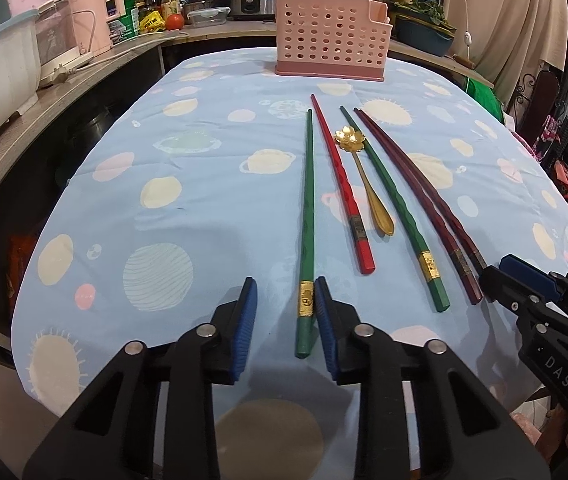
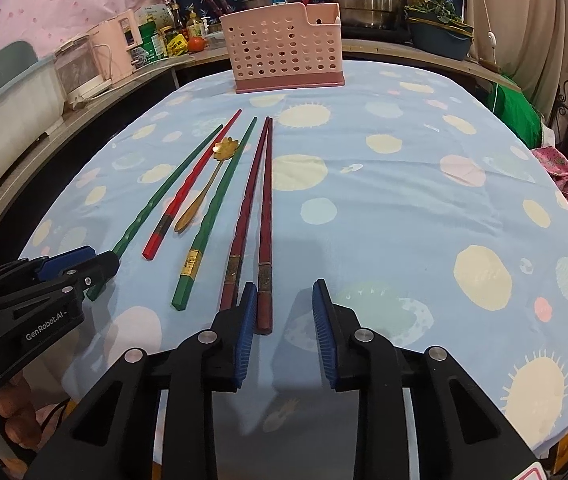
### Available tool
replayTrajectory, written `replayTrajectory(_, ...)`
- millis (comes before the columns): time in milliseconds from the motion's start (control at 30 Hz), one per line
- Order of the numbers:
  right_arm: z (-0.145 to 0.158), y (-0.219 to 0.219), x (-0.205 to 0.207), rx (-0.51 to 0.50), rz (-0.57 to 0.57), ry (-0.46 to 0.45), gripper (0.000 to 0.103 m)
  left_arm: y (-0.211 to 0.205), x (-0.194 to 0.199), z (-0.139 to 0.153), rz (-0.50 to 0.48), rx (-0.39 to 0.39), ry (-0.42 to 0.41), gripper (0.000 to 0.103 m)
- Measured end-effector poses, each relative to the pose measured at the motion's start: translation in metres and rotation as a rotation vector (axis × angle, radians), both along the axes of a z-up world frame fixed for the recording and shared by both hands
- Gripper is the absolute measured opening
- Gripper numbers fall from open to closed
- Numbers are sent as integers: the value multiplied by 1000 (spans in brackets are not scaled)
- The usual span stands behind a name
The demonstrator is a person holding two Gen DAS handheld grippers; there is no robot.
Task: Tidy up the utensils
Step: 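Grasp a green chopstick with the left tool while the right tool grasps a dark red chopstick, then lift both chopsticks and carry them over the pink basket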
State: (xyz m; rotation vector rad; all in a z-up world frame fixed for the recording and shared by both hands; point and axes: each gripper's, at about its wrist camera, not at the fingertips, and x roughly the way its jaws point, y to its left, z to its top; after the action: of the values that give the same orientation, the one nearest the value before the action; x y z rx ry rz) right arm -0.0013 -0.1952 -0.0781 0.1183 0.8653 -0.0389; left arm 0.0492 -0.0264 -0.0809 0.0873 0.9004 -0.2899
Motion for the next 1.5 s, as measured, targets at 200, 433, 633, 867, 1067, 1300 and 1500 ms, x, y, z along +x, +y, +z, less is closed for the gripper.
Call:
replayTrajectory(200,-1,-1,1,7,2,1,9,0,1,1,-12,-23,19,9)
replayTrajectory(433,1,-4,-1,39,-2,2,8,1,1,3,-19,-42,39,7)
replayTrajectory(633,13,-6,-5,60,-8,-28,8,5,0,15,-10,-65,26,7)
replayTrajectory(867,47,-19,-8,113,-33,-109,8,11,2,47,1,-106,-17,7)
replayTrajectory(1067,84,-38,-7,146,-70,-197,8,15,10,81,11,-135,-82,7)
replayTrajectory(1300,125,-64,4,186,-106,-291,8,15,28,120,26,-154,-161,7)
replayTrajectory(1500,150,-80,22,200,-114,-344,8,14,51,149,38,-182,-202,7)
